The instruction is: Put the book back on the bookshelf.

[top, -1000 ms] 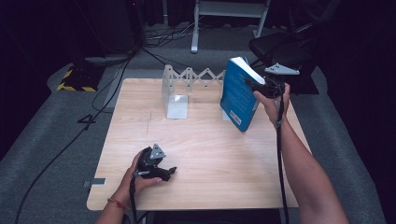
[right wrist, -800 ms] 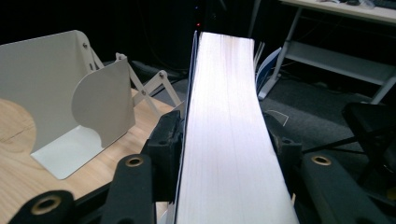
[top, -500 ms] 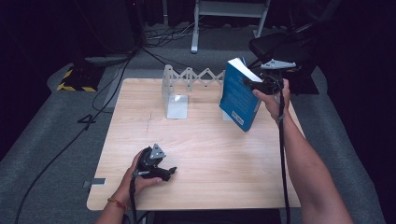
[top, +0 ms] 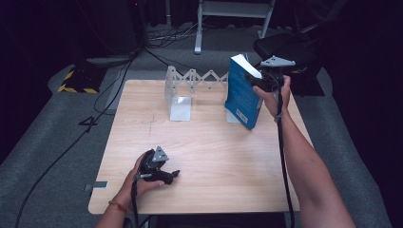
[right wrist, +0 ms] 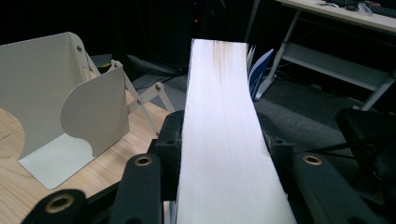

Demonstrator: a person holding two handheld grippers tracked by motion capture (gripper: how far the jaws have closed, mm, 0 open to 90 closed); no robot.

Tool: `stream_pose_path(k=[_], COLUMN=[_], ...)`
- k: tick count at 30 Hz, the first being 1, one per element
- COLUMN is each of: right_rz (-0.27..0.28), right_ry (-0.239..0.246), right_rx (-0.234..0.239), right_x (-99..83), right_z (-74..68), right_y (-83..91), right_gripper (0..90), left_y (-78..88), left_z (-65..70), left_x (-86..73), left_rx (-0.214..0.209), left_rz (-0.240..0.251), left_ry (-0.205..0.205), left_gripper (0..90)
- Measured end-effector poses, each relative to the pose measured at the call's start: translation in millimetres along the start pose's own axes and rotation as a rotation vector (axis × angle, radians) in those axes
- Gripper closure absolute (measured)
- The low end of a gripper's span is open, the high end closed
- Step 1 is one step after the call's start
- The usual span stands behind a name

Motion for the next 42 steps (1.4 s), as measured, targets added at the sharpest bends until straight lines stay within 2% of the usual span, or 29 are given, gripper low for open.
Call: stream_pose_path(k=[6, 11, 14, 16, 18, 20, 24, 27, 30, 35, 39, 42], right_rz=[0.02, 0.042, 0.051, 0.039, 0.034, 0.041, 0.051, 0.037, 0.023, -0.008, -0.03, -0.047], right_ry=[-0.003, -0.035, -0.034, -0.056, -0.051, -0.039, -0.058, -0.048, -0.064, -0.037, 0.023, 0.041], right_rx=[-0.029, -0.016, -0.005, 0.008, 0.018, 0.0, 0.01, 0.003, 0.023, 0.031, 0.036, 0.038], right_x=[-0.8, -7.3, -12.1, -14.2, -16.4, -18.1, -17.8, -18.4, -20.7, -23.5, -30.2, -35.0], right_z=[-3.8, -0.9, 1.5, 4.3, 5.2, 3.8, 4.7, 6.2, 8.2, 7.8, 3.9, 3.3], right_y=[-8.2, -4.7, -0.9, 1.8, 5.5, 9.4, 16.3, 22.9, 30.8, 39.7, 49.8, 55.4], right_gripper=[60.5, 60.1, 59.6, 59.3, 58.7, 57.9, 54.4, 50.2, 45.6, 39.0, 32.3, 28.8], left_y=[-0.1, -0.2, -0.2, -0.2, -0.2, -0.2, -0.2, -0.2, -0.2, -0.2, -0.2, -0.2], left_z=[0.9, 1.3, 1.5, 1.9, 1.9, 2.0, 2.2, 2.2, 2.2, 2.2, 2.1, 2.2], left_x=[0.0, 0.0, 0.1, 0.2, 0.2, 0.3, 0.4, 0.4, 0.3, 0.3, 0.3, 0.4], left_rx=[-0.009, -0.01, -0.008, -0.006, -0.006, -0.004, -0.003, -0.003, -0.004, -0.003, -0.004, -0.003], left_rz=[0.002, 0.005, 0.003, 0.003, 0.002, 0.001, 0.001, 0.001, 0.001, 0.001, 0.0, 0.0], left_ry=[0.002, 0.004, 0.005, 0.008, 0.008, 0.008, 0.01, 0.009, 0.009, 0.01, 0.009, 0.01], left_gripper=[12.5, 12.6, 12.6, 12.5, 12.5, 12.5, 12.5, 12.5, 12.5, 12.5, 12.5, 12.5])
Point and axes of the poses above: each handheld gripper's, and its own axes: y roughly backward along the jaws, x roughly out of its top, z roughly to its right, the point moved 2 cm from there along -y, roughly forward along the jaws, and after that the axes turned 13 degrees about -y, right-handed, at the moved point
